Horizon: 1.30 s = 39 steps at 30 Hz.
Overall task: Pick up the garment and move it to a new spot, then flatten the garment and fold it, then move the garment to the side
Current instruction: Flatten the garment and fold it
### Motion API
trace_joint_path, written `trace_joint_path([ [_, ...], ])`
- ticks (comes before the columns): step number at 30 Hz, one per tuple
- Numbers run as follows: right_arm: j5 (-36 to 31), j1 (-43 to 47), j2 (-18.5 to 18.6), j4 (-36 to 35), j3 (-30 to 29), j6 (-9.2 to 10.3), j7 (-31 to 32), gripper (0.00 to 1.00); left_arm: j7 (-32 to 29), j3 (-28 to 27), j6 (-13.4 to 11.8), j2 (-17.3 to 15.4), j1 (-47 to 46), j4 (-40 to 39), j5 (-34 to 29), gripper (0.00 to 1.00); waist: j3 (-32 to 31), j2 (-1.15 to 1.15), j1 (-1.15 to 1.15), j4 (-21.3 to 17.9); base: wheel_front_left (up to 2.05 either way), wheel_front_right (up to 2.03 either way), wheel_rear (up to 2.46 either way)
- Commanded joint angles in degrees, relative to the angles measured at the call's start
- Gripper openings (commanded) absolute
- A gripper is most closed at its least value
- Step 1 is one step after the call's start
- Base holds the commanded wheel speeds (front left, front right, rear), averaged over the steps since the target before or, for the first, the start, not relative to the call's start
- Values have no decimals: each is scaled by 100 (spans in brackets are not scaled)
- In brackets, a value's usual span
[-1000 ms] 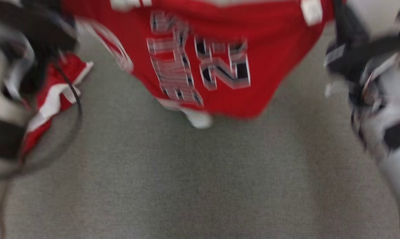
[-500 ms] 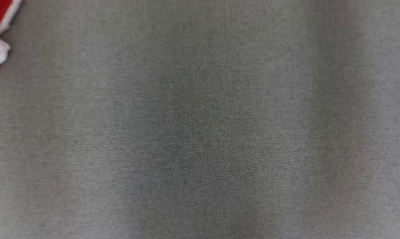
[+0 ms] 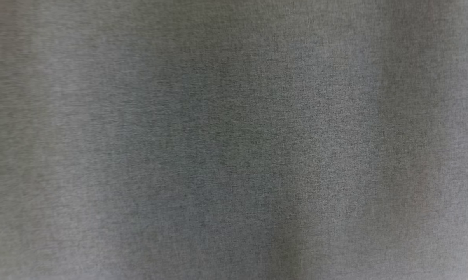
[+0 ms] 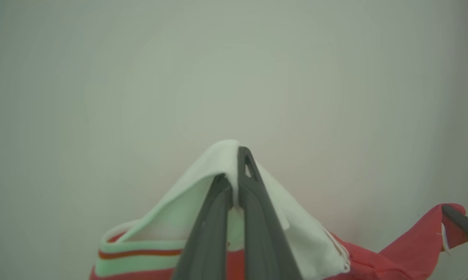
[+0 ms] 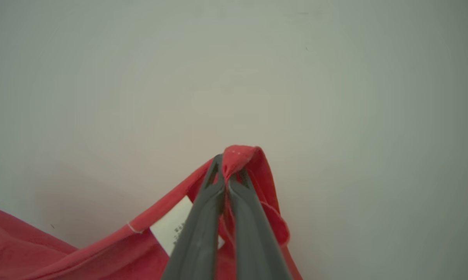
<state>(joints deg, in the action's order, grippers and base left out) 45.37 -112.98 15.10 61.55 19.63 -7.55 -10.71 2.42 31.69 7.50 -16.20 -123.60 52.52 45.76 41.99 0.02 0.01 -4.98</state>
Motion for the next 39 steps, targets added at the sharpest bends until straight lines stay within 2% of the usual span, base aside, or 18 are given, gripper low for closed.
trace_joint_path([
  [1, 12, -62, 1, -4, 36, 14, -34, 0, 63, 8, -9, -16, -107, 12, 65, 0, 105, -2, -1, -89, 0, 0, 0],
  [10, 110, -98, 133, 126, 301, 14, -114, 0, 326, 362, -9, -119, 6, 136, 390, 0, 169, -2, -1, -31, 0, 0, 0],
  [14, 211, 296, 189, -97, 554, 14, -191, 0, 597, 406, -9, -139, 415, -46, 677, 0, 67, -2, -1, 32, 0, 0, 0],
  [18, 500, 1108, 309, -665, 852, 14, -305, 0, 1008, 614, -9, -373, 1334, -616, 850, 0, -277, -2, -1, 69, 0, 0, 0],
  [23, 1045, 2724, 611, -1607, 1144, 14, -403, 0, 1246, 590, -50, -713, 3105, -1659, 1040, 0, -965, -2, -1, 99, 0, 0, 0],
  [24, 1251, 3411, 744, -2019, 1173, 14, -426, 0, 1268, 529, -154, -841, 3961, -2213, 1100, 0, -1269, -2, -1, 101, 0, 0, 0],
  [28, 1555, 4866, 962, -2755, 1222, 14, -448, 0, 1276, 260, -674, -1088, 5805, -3624, 1095, 0, -1787, -2, -1, 71, 0, 0, 0],
  [29, 1555, 4866, 962, -2755, 1222, 14, -448, 0, 1276, 260, -674, -1088, 5805, -3624, 1095, 0, -1787, -2, -1, 71, 0, 0, 0],
  [31, 1636, 5516, 1039, -3096, 1235, 14, -453, 0, 1278, 125, -1015, -1223, 6684, -4328, 1014, 0, -1963, -2, -1, 46, 0, 0, 0],
  [35, 1632, 6749, 1162, -3573, 1140, 14, -453, 0, 1279, -175, -1550, -1267, 8395, -5503, 975, 0, -2300, -2, -1, 29, 0, 0, 0],
  [39, 1699, 7923, 1202, -3793, 1038, 14, -453, 0, 1279, -489, -1775, -1141, 9960, -6112, 1033, 0, -2654, -2, -1, 96, 0, 0, 0],
])
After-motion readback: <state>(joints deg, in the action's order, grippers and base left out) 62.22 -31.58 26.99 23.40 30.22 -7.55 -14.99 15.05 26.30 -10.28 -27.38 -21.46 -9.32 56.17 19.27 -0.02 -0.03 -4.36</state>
